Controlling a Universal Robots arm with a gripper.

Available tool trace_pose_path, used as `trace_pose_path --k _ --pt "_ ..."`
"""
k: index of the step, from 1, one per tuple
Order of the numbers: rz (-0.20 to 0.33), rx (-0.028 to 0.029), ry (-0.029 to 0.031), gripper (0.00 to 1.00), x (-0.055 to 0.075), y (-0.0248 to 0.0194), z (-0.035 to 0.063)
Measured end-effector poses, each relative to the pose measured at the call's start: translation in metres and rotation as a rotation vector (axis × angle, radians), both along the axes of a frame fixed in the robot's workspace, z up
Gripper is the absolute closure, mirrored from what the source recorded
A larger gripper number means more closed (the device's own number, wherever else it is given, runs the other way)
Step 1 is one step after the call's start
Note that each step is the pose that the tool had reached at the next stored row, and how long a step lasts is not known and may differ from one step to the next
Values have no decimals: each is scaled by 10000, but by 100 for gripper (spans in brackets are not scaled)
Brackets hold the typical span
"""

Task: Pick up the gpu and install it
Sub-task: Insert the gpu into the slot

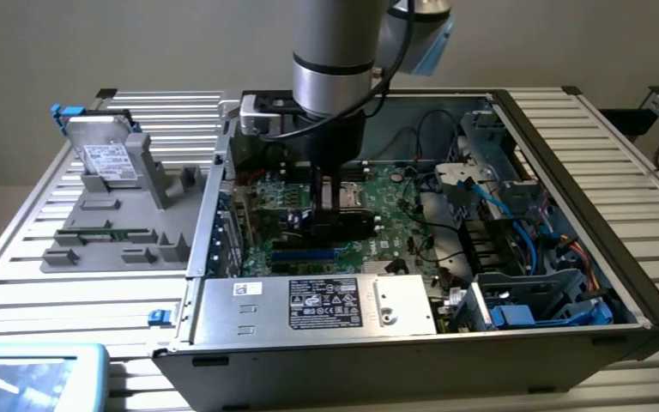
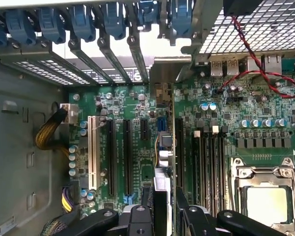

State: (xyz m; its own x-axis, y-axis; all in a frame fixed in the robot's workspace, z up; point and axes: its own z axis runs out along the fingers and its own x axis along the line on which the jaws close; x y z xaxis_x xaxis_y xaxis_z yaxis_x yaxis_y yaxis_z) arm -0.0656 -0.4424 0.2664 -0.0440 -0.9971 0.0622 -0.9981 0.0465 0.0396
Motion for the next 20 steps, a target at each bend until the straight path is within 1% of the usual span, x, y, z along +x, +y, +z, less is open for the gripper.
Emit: trace_pose_path --k 3,8,11,20 --pt "0 3 1 72 -16 -2 -23" --pt "1 10 0 72 -80 -13 -38" --pt "1 23 0 72 -90 -27 -58" --pt "0 35 1 72 -107 -42 -92"
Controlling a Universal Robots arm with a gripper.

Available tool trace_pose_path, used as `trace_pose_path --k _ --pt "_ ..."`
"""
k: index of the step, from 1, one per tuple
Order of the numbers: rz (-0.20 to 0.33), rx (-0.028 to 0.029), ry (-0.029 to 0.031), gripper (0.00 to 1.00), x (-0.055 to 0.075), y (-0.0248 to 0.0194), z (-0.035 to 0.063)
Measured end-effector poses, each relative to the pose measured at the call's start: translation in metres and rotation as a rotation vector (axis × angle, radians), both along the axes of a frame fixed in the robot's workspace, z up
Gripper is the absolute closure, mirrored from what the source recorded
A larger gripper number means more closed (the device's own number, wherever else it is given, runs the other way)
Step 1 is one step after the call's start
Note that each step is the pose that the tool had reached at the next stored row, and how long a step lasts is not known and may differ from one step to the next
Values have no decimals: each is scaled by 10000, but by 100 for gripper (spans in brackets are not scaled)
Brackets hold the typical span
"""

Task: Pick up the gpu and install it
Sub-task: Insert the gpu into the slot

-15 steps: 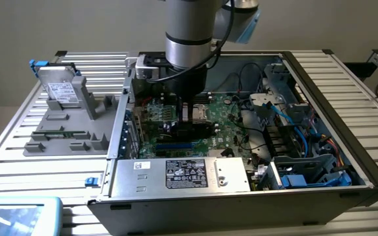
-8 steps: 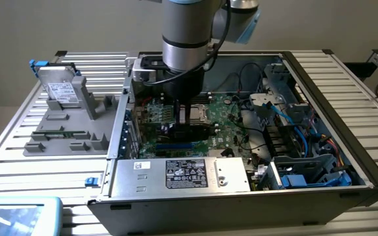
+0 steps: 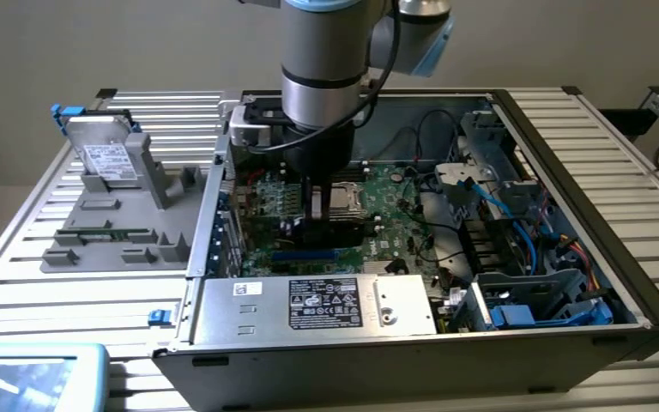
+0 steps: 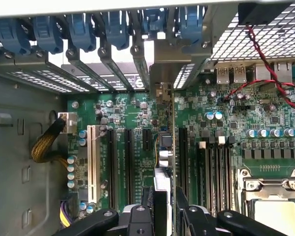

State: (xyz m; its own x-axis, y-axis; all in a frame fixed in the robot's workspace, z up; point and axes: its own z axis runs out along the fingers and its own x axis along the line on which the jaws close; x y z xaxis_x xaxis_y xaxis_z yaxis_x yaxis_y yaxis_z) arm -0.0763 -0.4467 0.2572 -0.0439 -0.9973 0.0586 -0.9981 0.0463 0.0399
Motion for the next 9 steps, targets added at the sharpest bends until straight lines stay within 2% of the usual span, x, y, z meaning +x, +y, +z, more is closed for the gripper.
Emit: trace_pose_path --k 9 --pt "1 25 3 72 -15 -4 -8"
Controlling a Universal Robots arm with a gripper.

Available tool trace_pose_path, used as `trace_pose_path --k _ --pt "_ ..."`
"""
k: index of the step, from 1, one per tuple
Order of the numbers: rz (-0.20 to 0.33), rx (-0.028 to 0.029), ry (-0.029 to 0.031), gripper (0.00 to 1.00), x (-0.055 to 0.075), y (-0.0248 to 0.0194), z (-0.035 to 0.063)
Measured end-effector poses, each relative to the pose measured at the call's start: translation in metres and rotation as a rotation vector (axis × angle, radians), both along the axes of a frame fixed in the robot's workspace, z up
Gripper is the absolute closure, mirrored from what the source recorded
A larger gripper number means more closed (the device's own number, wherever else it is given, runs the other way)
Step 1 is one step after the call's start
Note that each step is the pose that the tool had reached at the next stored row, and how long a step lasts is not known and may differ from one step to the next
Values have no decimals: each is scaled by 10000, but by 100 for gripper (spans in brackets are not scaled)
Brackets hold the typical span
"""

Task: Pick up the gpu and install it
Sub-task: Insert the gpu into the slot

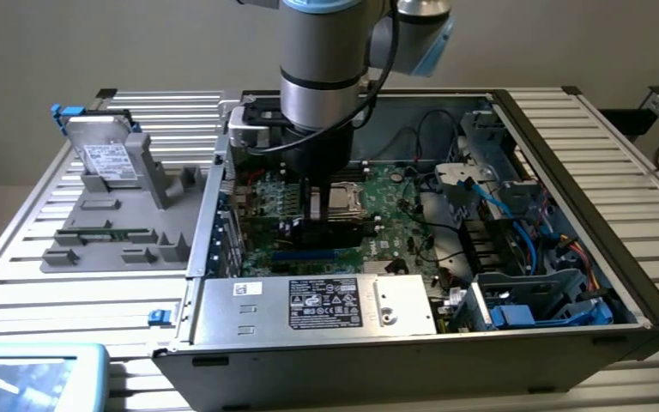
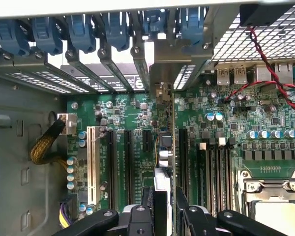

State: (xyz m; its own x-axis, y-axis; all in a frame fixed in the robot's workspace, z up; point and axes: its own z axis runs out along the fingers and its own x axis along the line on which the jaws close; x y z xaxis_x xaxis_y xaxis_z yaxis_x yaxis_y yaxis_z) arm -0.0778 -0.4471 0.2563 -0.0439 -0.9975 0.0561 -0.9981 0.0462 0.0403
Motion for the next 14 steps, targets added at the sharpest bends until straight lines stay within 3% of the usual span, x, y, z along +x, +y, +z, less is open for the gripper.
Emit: trace_pose_path --k 14 --pt "0 29 2 72 -31 -14 -18"
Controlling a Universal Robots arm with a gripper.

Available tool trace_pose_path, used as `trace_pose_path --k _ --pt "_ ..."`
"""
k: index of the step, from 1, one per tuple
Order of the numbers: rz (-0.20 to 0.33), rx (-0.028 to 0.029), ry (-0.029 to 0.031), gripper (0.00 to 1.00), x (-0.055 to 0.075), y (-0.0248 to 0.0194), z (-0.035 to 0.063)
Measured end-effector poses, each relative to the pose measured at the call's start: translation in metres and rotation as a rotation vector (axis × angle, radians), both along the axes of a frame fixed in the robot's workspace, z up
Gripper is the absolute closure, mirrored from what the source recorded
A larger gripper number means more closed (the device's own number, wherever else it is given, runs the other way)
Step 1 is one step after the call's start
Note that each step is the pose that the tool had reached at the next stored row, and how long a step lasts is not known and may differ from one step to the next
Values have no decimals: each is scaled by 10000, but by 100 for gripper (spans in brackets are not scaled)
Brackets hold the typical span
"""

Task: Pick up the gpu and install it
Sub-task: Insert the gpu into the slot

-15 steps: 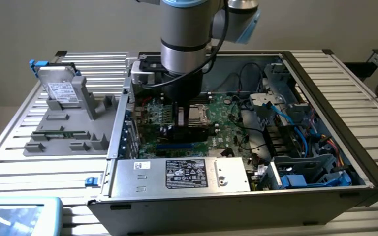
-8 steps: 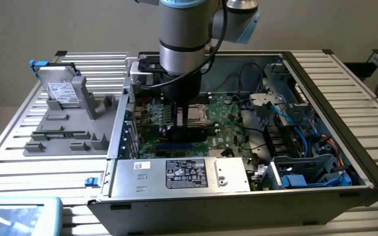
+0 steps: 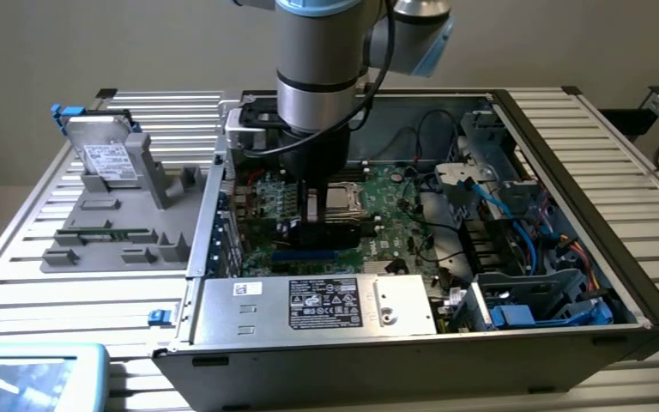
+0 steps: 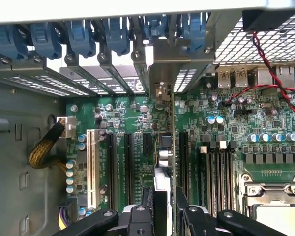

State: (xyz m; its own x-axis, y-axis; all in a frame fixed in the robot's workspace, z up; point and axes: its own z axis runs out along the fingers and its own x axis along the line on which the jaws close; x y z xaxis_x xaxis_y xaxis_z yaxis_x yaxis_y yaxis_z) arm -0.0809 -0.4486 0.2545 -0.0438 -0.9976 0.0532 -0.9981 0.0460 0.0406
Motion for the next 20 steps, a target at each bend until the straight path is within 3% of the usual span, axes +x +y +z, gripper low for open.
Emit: trace_pose_path --k 4,20 --pt "-1 24 -1 72 -1 -34 -2" --pt "-23 25 0 72 -28 -26 -12"
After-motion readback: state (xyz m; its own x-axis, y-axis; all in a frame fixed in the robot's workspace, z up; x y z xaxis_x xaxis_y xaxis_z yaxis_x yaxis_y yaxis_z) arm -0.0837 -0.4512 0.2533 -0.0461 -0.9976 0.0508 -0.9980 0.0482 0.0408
